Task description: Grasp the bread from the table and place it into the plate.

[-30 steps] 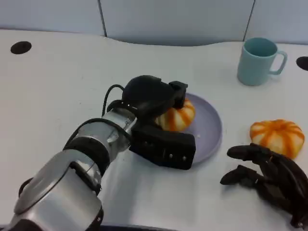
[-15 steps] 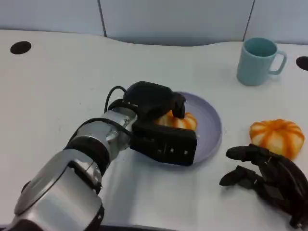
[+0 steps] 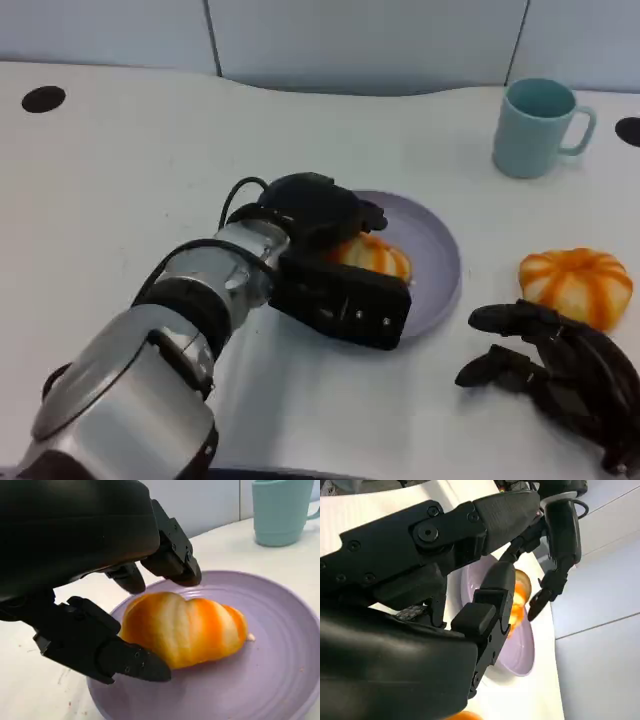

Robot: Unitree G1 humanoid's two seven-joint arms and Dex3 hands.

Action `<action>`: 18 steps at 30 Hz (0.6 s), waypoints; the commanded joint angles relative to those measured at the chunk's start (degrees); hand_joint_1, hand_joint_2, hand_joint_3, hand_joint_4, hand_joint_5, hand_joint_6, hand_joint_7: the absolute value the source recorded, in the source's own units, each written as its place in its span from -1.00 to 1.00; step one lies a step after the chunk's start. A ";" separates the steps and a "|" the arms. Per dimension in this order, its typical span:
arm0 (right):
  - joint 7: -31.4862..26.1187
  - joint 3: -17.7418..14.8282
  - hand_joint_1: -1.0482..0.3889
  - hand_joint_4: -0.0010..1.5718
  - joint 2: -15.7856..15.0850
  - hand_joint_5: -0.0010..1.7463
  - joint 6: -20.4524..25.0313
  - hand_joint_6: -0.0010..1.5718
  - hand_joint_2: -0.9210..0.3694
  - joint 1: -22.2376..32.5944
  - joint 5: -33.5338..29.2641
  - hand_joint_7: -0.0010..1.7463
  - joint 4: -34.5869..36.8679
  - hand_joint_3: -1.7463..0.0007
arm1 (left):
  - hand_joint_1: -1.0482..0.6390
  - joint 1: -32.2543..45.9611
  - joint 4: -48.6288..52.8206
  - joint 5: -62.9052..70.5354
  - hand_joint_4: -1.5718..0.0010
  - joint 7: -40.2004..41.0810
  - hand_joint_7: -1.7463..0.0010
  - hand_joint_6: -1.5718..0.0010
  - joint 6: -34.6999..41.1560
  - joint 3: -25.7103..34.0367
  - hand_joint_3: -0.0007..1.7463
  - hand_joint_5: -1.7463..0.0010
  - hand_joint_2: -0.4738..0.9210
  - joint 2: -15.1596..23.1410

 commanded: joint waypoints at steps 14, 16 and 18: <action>-0.45 -0.28 -0.10 -0.13 -0.22 0.24 1.01 0.04 -1.00 1.05 -0.27 -0.38 1.28 0.91 | -0.78 -1.78 -0.36 -1.07 1.00 -3.53 0.99 0.79 0.80 0.94 -0.74 0.70 1.00 1.21; -0.99 -0.10 -0.10 -0.14 -0.36 0.24 1.50 0.04 -1.00 1.11 -0.52 -0.38 0.89 0.91 | -0.79 -1.77 -0.64 -2.14 1.00 -3.91 0.99 0.80 -0.26 1.97 -0.72 0.69 1.00 1.74; -0.75 -0.22 -0.09 -0.15 -0.44 0.24 1.92 0.03 -1.00 1.01 -0.25 -0.37 0.97 0.91 | -0.79 -1.61 -0.95 -4.19 1.00 -5.21 0.99 0.79 -1.52 3.87 -0.71 0.69 1.00 2.26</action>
